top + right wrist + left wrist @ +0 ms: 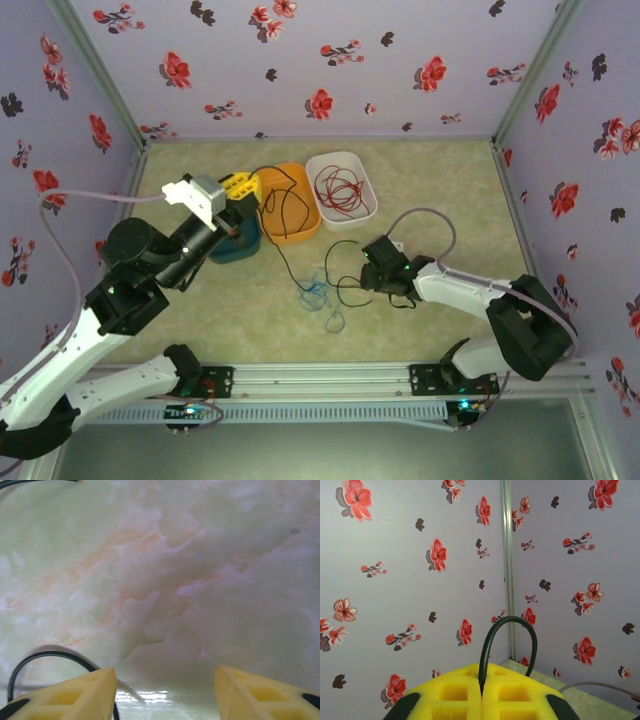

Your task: Untangle the cables

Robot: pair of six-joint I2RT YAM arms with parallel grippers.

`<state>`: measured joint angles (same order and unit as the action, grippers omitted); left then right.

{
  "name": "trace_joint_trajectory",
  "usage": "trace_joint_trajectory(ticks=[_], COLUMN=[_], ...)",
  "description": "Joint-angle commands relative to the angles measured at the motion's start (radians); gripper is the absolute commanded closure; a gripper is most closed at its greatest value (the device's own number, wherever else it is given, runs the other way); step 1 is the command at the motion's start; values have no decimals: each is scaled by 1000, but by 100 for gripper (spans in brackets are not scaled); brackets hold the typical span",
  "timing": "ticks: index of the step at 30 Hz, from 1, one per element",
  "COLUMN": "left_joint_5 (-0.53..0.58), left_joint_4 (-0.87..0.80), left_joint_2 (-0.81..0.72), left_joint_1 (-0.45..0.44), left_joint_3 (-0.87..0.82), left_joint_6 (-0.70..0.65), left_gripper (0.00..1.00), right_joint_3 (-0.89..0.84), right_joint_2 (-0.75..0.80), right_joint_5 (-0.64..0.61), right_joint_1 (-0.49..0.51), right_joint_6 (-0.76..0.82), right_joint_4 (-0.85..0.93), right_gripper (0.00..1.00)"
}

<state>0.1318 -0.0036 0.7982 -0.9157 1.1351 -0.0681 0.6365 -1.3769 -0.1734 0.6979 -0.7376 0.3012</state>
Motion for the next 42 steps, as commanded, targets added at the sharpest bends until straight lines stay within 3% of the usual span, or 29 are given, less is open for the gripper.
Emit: trace_joint_trajectory(ticks=[1, 5, 8, 12, 18, 24, 31, 33, 35, 42], left_joint_5=[21, 18, 17, 17, 20, 18, 10, 4, -3, -4], left_joint_4=[21, 19, 17, 2, -38, -61, -56, -63, -72, -107], left_joint_2=[11, 26, 44, 81, 139, 177, 191, 196, 199, 203], left_joint_1=[7, 8, 9, 13, 33, 54, 59, 63, 65, 93], left_joint_3=[39, 56, 66, 98, 164, 208, 228, 239, 254, 316], left_joint_6=[-36, -32, -31, -23, 8, 34, 45, 45, 42, 0], left_gripper=[100, 100, 100, 100, 100, 100, 100, 100, 100, 100], right_joint_3=[-11, -9, -21, -28, -87, -132, -104, -87, -73, -98], right_joint_2=[39, 96, 182, 286, 342, 268, 47, -16, -68, -148], right_joint_5=[-68, -42, -5, 74, 96, 71, 87, 93, 95, 74], right_joint_1=[-9, -8, 20, 92, 202, 258, 279, 280, 280, 274], right_joint_6=[-15, 2, 42, 153, 261, 304, 330, 330, 323, 263], right_joint_4=[53, 45, -21, -141, -306, -428, -604, -637, -662, -695], right_gripper=[44, 43, 37, 30, 20, 19, 20, 23, 34, 90])
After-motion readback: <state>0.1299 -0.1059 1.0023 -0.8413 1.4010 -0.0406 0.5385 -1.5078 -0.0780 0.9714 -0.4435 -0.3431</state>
